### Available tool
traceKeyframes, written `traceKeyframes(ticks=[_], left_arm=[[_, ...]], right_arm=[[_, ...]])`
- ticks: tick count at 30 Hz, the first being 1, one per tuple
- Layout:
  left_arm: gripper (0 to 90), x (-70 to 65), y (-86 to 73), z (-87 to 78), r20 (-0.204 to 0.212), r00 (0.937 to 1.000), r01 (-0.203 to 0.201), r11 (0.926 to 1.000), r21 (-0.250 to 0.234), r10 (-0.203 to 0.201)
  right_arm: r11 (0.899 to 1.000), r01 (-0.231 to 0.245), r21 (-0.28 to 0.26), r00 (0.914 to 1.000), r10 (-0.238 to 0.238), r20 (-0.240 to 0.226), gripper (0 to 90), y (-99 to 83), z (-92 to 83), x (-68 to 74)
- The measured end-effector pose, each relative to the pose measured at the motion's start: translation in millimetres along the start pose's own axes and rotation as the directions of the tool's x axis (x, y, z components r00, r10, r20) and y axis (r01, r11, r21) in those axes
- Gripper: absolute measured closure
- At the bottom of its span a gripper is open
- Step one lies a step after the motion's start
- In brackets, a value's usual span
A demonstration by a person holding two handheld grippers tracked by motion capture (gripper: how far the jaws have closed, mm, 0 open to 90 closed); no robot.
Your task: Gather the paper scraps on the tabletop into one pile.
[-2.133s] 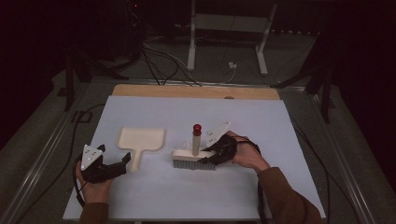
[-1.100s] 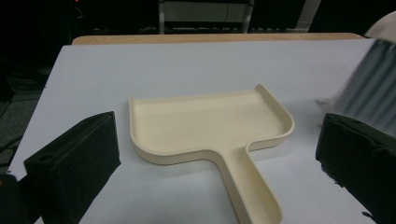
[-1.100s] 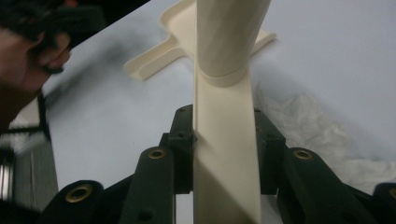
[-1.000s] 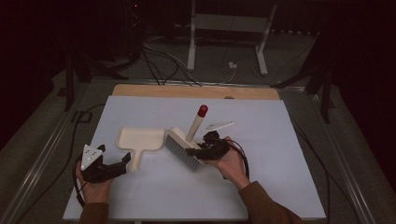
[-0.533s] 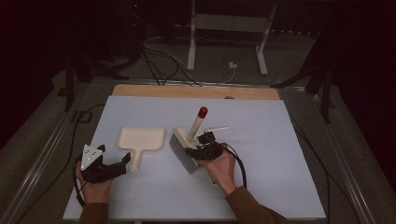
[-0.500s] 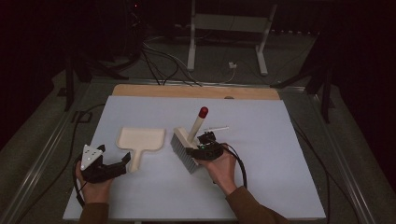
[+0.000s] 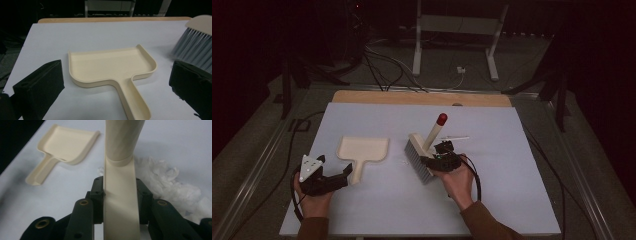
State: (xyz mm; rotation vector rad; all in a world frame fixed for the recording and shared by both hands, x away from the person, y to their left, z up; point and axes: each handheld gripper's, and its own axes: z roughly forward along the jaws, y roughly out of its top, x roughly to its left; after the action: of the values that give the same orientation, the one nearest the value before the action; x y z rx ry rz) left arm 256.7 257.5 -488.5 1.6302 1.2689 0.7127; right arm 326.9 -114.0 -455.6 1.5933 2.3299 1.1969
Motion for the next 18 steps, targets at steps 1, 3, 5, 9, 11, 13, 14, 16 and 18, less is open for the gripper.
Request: traceKeyframes(ticks=[1, 3, 5, 9, 11, 13, 14, 16, 18], left_arm=[[0.4, 0.0, 0.0, 0.0, 0.0, 1.0, 0.001, 1.0, 0.0, -0.001], [0.5, 0.2, -0.1, 0.0, -0.001, 1.0, 0.0, 1.0, 0.001, 0.0], [0.4, 0.1, -0.2, 0.1, 0.0, 1.0, 0.001, 1.0, 0.001, -0.001], [0.5, 0.0, -0.2, 0.1, 0.0, 1.0, 0.001, 1.0, 0.001, -0.001], [0.4, 0.5, -0.1, -0.1, 0.0, 1.0, 0.001, 1.0, 0.0, -0.001], [0.4, 1.0, -0.1, -0.4, -0.001, 1.0, 0.003, 1.0, 0.0, -0.003], [0.4, 1.2, -0.2, -0.6, -0.002, 1.0, 0.004, 1.0, 0.0, -0.004], [0.4, 1.7, -0.1, -0.9, -0.001, 1.0, 0.007, 1.0, -0.004, -0.007], [0.5, 2.0, -0.2, -1.0, -0.001, 1.0, 0.007, 1.0, -0.003, -0.007]], right_arm=[[1.0, 0.003, -0.008, 1.0, -0.003, -0.006, 68.0, 0.5, -1.7, 1.2], [1.0, 0.009, -0.025, 0.9999, -0.009, -0.014, 68.0, 1.6, -4.0, 4.4], [0.999, 0.009, -0.031, 0.9993, -0.011, -0.035, 68.0, 2.8, -4.6, 8.1], [0.999, 0.022, -0.024, 0.9983, -0.023, -0.053, 68.0, 3.4, 2.7, 16.7], [1.0, 0.022, -0.013, 0.9982, -0.022, -0.056, 68.0, 2.6, 9.4, 20.1], [1.0, 0.013, 0.005, 0.9978, -0.012, -0.066, 68.0, 1.6, 16.6, 22.0], [1.0, 0.007, 0.013, 0.9976, -0.006, -0.069, 68.0, 0.9, 19.8, 22.4], [1.0, 0.0, 0.028, 0.9979, 0.002, -0.065, 68.0, 0.0, 25.6, 22.6], [0.999, -0.008, 0.041, 0.9989, 0.01, -0.045, 68.0, -0.2, 29.4, 21.3]])
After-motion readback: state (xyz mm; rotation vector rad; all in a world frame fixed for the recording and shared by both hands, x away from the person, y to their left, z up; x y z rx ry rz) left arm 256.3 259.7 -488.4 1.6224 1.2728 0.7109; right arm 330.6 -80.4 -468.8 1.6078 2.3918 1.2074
